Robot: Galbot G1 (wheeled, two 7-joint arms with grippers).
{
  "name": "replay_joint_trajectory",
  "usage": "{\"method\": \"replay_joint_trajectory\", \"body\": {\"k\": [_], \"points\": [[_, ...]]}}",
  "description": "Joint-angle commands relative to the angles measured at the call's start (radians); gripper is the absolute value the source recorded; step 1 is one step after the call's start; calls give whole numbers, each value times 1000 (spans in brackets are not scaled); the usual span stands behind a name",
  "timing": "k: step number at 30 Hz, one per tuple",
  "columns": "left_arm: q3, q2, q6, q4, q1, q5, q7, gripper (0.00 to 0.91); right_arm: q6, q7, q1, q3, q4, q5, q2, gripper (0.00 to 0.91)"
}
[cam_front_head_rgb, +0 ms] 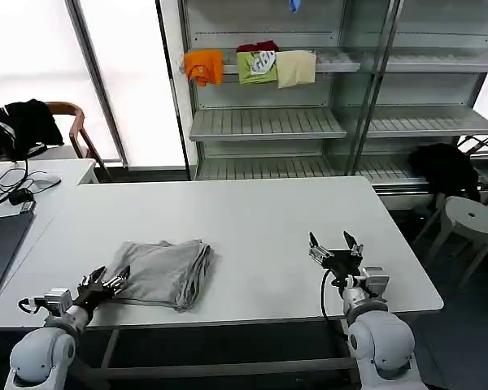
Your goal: Fold and organize the clothes.
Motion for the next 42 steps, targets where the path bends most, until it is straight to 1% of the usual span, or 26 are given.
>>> {"method": "replay_joint_trajectory", "body": {"k": [1, 7, 10, 12, 15, 18, 21, 24, 25, 26, 27, 28, 29, 30, 31, 34, 36, 38, 39, 41, 42], "points": [[4, -6, 15, 9, 9, -3, 8, 20, 1, 1, -1, 3, 1, -1, -1, 907], [11, -8, 36, -7, 16, -23, 20, 20, 1, 7, -3, 7, 9, 0, -2, 907], [11, -10, 31, -12, 19, -41, 24, 20, 1, 10, -4, 8, 12, 1, -3, 907], [11, -13, 11, -11, 19, -57, 24, 10, 1, 10, -6, 9, 16, 2, -3, 907], [2, -18, -58, -12, 20, -67, -12, 10, -4, 4, -15, 9, 28, 2, -7, 907], [-43, -6, -141, -26, 19, -15, -41, 10, -9, -2, -20, 7, 44, 1, -13, 907], [-124, 40, -192, -32, -11, 46, -53, 10, -13, 1, -15, 6, 49, 1, -18, 907], [-229, 127, -243, -9, -58, 212, -35, 10, -14, 2, -12, 3, 49, 2, -21, 907], [-270, 170, -242, -2, -71, 238, -13, 10, -14, 1, -11, 0, 47, 2, -19, 907], [-282, 205, -234, 2, -79, 243, 1, 10, -14, 1, -11, -1, 47, 2, -19, 907], [-303, 225, -225, 7, -87, 243, 20, 10, -14, 0, -10, -6, 46, 2, -18, 907], [-328, 281, -203, 18, -100, 238, 49, 10, -14, -4, -9, -11, 44, 2, -16, 907], [-345, 311, -191, 30, -108, 235, 58, 10, -13, -8, -8, -12, 44, 2, -16, 907], [-352, 326, -181, 37, -114, 236, 73, 10, -12, -12, -7, -17, 44, 1, -15, 907], [-365, 361, -172, 47, -126, 239, 86, 10, -12, -14, -5, -22, 43, 1, -15, 907], [-373, 404, -159, 62, -160, 296, 110, 10, -11, -15, 1, -28, 37, 0, -14, 907], [-362, 406, -137, 38, -176, 331, 111, 20, -9, -15, 3, -28, 29, 0, -12, 907], [-341, 387, -121, -14, -179, 342, 108, 20, -5, -13, 2, -27, 18, -1, -8, 907], [-318, 362, -106, -47, -178, 352, 106, 20, 0, -12, -1, -25, 11, -1, -6, 907], [-285, 335, -99, -99, -168, 363, 104, 20, 4, -13, -7, -22, 6, -1, -9, 907], [-258, 303, -97, -121, -156, 376, 105, 20, 9, -14, -12, -18, 5, -1, -12, 907]]}}
